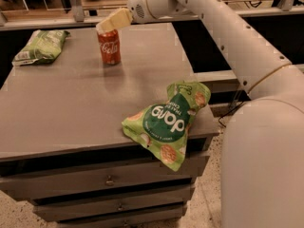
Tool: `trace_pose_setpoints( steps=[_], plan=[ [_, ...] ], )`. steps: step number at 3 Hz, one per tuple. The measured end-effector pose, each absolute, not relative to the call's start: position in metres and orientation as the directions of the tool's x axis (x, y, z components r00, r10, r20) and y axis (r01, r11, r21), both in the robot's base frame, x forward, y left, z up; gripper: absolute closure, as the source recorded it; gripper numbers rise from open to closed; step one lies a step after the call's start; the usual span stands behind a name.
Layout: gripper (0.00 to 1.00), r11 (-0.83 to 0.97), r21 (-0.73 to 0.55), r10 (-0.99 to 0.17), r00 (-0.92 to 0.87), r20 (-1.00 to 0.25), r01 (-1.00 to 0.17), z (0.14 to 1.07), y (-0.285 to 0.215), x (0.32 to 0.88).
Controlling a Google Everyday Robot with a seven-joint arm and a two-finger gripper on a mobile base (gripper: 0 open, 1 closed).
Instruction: Move coke can near green jalapeno chip bag
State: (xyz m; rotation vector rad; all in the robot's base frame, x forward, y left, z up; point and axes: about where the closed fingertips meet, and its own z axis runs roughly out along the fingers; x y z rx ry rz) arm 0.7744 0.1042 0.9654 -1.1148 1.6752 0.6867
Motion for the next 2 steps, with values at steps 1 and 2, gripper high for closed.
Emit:
trace_pose_setpoints(
  steps=[1, 2],
  plan=[
    [0.0, 0.424, 0.026, -0.359, -0.194, -0.913, -0.905, 0.945, 0.12, 0.773],
    [0.0, 0.425, 0.05, -0.385, -0.231, -0.894, -0.904, 0.933, 0.127, 0.765]
  ],
)
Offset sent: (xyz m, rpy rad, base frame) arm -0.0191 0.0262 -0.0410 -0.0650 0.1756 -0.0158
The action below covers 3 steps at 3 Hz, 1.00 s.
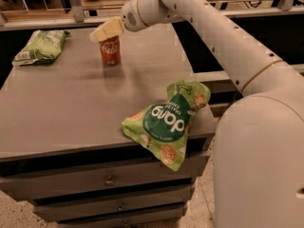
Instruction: Move coke can near green jalapeno chip bag
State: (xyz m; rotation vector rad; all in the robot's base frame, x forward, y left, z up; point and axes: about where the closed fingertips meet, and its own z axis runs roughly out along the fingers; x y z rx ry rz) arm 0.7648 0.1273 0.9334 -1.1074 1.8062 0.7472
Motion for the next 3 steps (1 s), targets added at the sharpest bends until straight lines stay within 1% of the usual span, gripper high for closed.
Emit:
trace_pose_setpoints(
  steps=[1, 3],
  plan=[
    [0.12, 0.423, 0.056, -0.389, -0.237, -0.89, -0.904, 0.93, 0.1306, 0.7632],
    [0.57, 0.415, 0.061, -0.392, -0.238, -0.889, -0.908, 0.9263, 0.1364, 0.7624]
  ],
)
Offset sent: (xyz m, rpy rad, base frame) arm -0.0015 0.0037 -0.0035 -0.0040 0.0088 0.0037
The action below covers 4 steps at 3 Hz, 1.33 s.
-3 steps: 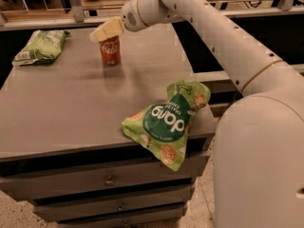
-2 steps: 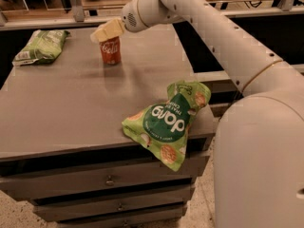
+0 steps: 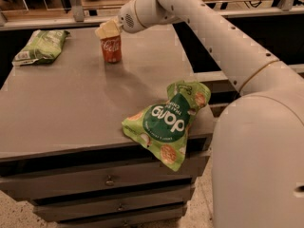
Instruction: Move coke can near green jalapeno chip bag
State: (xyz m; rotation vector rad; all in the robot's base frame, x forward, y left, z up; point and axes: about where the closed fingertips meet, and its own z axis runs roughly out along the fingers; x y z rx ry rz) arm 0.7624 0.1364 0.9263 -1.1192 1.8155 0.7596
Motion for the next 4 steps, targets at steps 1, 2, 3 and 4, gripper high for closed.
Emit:
trace_pose_setpoints(
  steps=[1, 2, 3, 4],
  plan=[
    [0.89, 0.404, 0.063, -0.387, -0.233, -0.892, -0.913, 0.926, 0.143, 0.764],
    [1.0, 0.37, 0.059, -0.358, -0.201, -0.912, -0.927, 0.932, 0.159, 0.772],
    [1.0, 0.339, 0.023, -0.368, -0.156, -0.917, -0.94, 0.947, 0.181, 0.787],
    [1.0, 0.331, -0.025, -0.366, -0.104, -0.925, -0.943, 0.978, 0.195, 0.801]
  ],
)
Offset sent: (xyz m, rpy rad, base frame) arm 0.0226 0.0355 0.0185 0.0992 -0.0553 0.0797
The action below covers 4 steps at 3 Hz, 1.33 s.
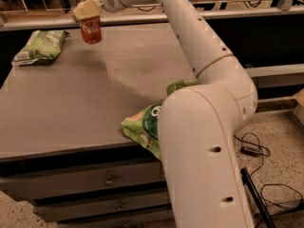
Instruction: Move coke can near green jalapeno chip bag
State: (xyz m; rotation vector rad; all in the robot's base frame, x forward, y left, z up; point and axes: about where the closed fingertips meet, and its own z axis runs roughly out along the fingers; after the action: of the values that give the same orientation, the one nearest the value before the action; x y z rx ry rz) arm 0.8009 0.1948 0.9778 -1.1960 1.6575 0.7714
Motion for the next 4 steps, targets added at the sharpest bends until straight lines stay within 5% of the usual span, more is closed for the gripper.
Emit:
trace_pose_setpoints(
  steps=[4],
  plan=[
    [1.0, 0.286, 0.08, -0.416, -0.199, -0.887, -0.955, 0.965, 0.286, 0.795]
  ],
)
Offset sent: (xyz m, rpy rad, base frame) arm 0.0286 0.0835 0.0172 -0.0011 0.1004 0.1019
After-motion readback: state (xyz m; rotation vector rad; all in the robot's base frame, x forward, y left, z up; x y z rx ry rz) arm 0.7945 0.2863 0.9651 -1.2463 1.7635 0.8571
